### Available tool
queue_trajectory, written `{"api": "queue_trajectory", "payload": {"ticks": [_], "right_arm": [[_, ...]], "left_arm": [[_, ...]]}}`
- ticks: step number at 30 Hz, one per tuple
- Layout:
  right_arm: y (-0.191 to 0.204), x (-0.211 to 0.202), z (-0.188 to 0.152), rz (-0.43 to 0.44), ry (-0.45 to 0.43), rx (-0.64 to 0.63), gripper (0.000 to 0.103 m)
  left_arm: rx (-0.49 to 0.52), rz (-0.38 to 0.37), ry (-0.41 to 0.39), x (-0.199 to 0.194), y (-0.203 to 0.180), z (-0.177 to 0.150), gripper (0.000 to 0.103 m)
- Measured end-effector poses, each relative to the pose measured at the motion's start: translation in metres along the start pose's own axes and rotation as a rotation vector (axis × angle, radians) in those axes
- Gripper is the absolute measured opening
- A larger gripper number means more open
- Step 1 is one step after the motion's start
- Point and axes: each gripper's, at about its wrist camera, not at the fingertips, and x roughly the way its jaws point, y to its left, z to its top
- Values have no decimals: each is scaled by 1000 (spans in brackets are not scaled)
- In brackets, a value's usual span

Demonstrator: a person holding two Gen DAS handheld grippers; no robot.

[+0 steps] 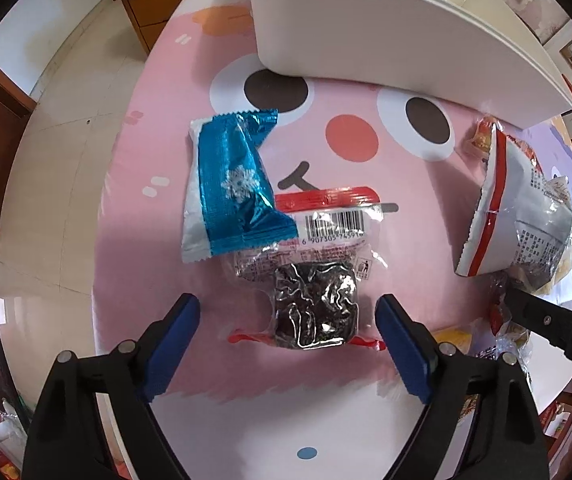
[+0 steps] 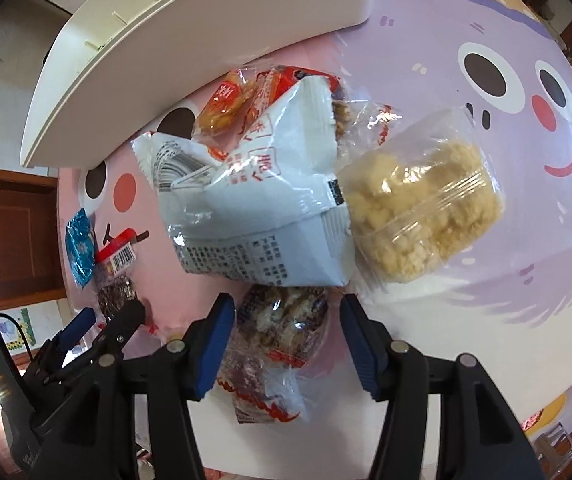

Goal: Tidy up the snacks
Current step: 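Lower the left gripper onto the dark chocolate pack while the right gripper grasps the nut-filled bag, then lift both packs over the white tray and open both grippers to release them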

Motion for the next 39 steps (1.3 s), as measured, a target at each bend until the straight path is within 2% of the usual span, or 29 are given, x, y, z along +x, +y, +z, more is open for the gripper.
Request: {"api": "queue_trajectory", "payload": {"ticks": [5,7,8,9,10,12,18,22,27,33,39], "right_arm": [[4,4,3,-10,10,2,57],[11,23,4,-24,84,-8,72],[15,23,3,-15,62,-25,72],[19,22,2,-42,48,-44,65],[22,22,1,-57,38,-58,58],[24,19,-1,-3,28,-61,44],[26,5,-7,44,-21,-97,43],[27,-17,-19,47,-77,-144,43],[30,-44,-32,54,-125,-194,43],[14,-69,-48,83,-166,-206,43],[17,-110,-38,117,-249,-217,43]], "left_arm": [[13,19,-3,5,-7,-2,85],[20,22,-11,5,-14,-2,75],[23,23,-16,5,-15,-3,72],[25,21,-21,4,-19,-4,65],[26,16,-21,3,-20,-4,64],[20,2,-20,3,-19,-3,62],[7,-20,-31,-2,-7,-9,54],[9,-61,-41,-10,-2,-21,42],[48,-117,-113,-46,-7,-38,42],[94,-178,-208,-102,-16,-49,42],[121,-222,-306,-159,-22,-30,42]]}}
